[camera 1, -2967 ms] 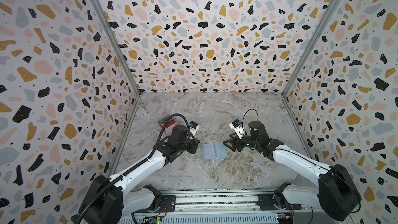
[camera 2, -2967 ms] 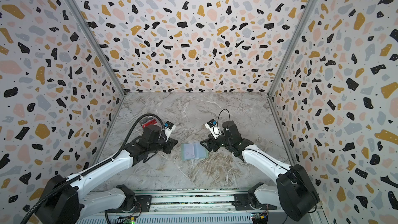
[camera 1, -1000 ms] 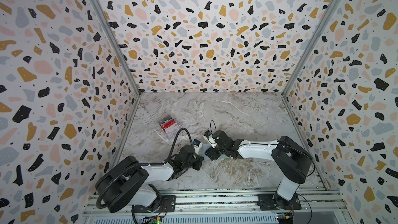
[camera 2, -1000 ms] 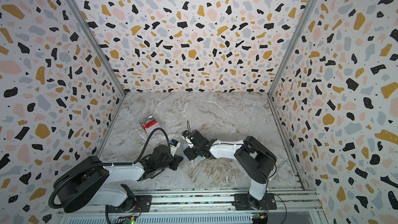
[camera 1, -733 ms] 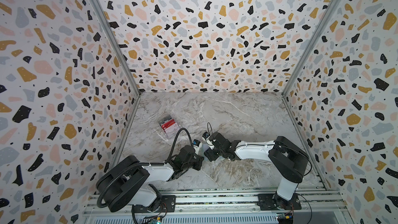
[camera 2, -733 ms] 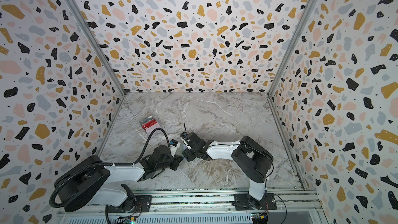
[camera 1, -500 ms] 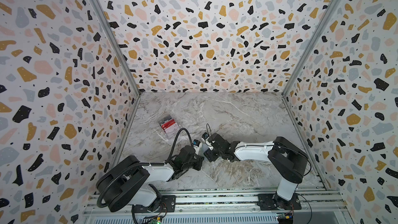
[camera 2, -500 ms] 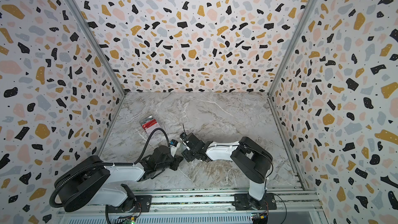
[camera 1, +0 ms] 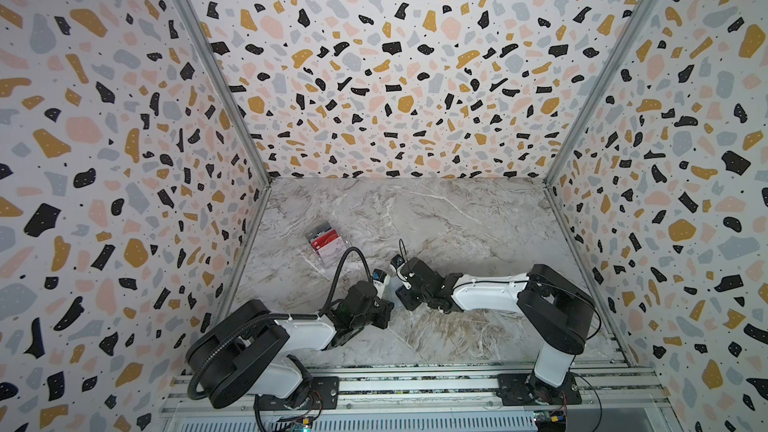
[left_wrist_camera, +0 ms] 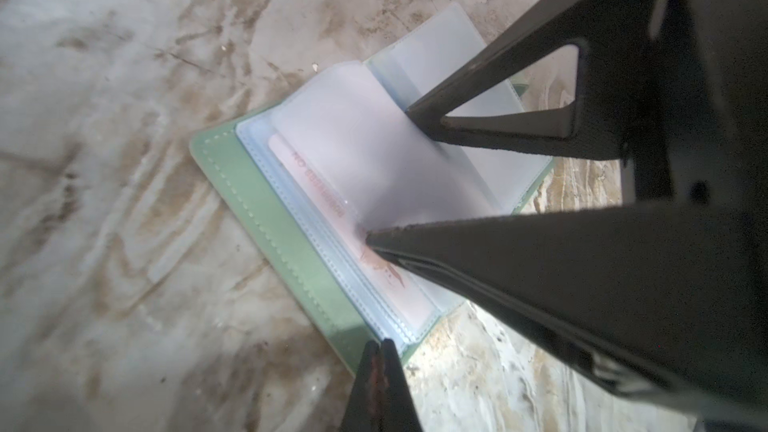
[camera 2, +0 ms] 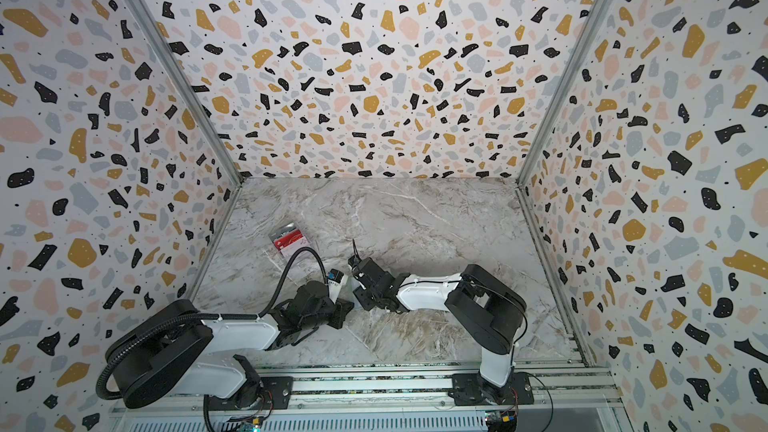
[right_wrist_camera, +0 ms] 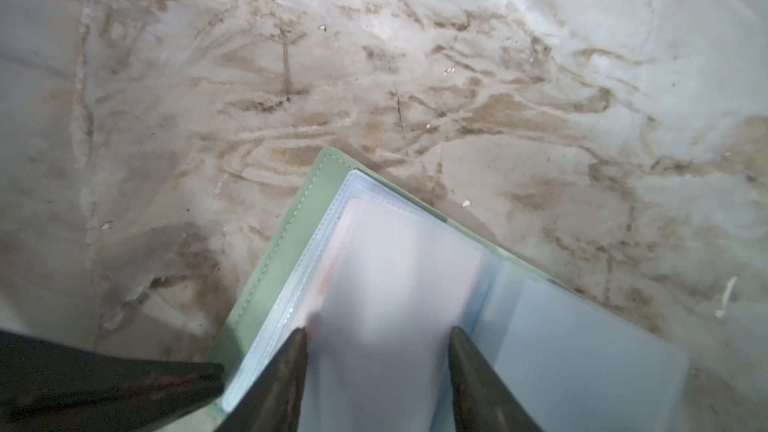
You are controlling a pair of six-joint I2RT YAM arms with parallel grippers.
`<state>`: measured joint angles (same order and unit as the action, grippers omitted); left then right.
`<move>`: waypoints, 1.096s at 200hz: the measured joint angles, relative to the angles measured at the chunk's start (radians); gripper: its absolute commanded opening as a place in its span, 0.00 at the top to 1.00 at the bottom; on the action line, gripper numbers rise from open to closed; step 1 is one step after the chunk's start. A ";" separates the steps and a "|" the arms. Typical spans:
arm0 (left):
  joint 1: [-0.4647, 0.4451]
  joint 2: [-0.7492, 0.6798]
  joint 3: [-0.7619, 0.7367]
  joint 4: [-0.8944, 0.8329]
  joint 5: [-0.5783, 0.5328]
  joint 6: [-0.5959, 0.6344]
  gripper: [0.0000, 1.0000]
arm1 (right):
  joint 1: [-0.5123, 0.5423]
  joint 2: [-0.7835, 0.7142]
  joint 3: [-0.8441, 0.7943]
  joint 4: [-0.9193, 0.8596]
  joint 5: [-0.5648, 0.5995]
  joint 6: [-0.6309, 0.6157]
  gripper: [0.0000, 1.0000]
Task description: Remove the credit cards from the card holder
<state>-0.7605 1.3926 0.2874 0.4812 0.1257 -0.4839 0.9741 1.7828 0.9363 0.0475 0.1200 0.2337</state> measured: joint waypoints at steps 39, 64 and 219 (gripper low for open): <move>0.000 0.008 0.008 -0.005 -0.001 0.002 1.00 | -0.027 -0.021 -0.024 0.003 0.001 0.011 0.60; -0.003 0.035 0.034 -0.008 -0.004 0.001 1.00 | -0.049 -0.031 -0.037 0.006 0.000 0.013 0.60; -0.045 0.031 0.085 -0.099 -0.140 -0.034 1.00 | -0.126 -0.106 -0.090 -0.050 0.042 0.070 0.51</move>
<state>-0.8055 1.4231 0.3729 0.3820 -0.0139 -0.5175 0.8486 1.6764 0.8463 -0.0021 0.1619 0.3038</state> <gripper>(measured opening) 0.046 0.490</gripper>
